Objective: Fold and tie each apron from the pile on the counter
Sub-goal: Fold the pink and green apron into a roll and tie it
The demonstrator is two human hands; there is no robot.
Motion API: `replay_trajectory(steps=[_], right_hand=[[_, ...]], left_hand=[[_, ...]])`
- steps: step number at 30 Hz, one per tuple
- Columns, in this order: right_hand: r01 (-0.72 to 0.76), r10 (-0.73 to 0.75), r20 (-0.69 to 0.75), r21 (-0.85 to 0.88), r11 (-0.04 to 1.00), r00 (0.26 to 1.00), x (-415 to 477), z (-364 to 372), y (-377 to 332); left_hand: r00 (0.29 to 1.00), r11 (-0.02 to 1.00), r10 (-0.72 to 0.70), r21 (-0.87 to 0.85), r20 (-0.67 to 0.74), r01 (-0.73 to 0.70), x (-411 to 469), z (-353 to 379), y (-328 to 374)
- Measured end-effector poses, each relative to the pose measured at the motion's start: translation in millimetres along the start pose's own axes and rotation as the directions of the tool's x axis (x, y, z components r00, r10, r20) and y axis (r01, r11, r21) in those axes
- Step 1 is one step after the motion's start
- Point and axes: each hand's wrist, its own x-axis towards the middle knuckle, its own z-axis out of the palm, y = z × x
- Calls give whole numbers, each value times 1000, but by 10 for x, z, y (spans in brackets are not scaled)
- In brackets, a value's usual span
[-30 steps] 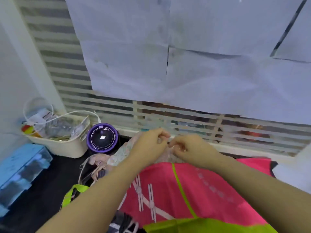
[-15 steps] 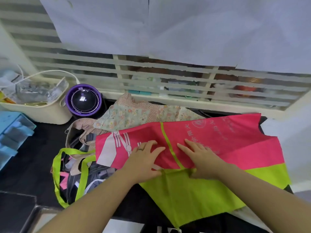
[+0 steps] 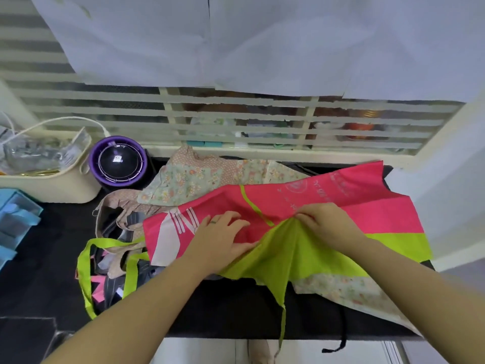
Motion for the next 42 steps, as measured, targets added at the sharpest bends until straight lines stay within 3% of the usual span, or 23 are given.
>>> replay_trajectory(steps=[6,8,13,15,18,20,25,29,35,38,42], right_hand=[[44,-11,-216,148,988,976,213,-823,-401],[72,-35,-267,131,989,963,269,-1056,-524],[117,-71,-406,91,989,911,403,-1523,-808],[125,-74,-469,79,989,880,447,-1655,-934],[110,-72,-527,41,993,847,488,-1811,-1104],[107,-71,-537,36,994,840,476,-1898,-1197],[42,-36,-551,-2,999,834,347,-2011,-1202],[-72,4,-489,-120,990,872,164,-1968,-1145],[-31,-47,-423,-176,984,905,-156,-1362,-1442],[-99,48,-441,-94,991,896,-115,-1163,-1533],[-183,241,-476,165,969,846,3,-1225,-1644]], left_hand=[[988,986,13,-160,-151,-38,-20,-529,386],[977,995,50,-71,-208,-66,-60,-757,522],[987,996,44,83,-152,-32,-231,-1144,843],[966,997,67,45,-252,-57,-254,-1157,968],[873,997,72,26,-482,-68,-157,-1234,1082],[822,997,68,3,-565,-80,-82,-1385,1047],[782,952,41,-212,-622,-219,3,-1938,785],[679,946,22,-205,-734,-252,69,-2511,764],[638,934,73,-171,-767,-313,144,-3169,1005],[637,931,91,-162,-765,-327,134,-3331,1121],[607,922,98,-158,-788,-354,36,-3496,1211]])
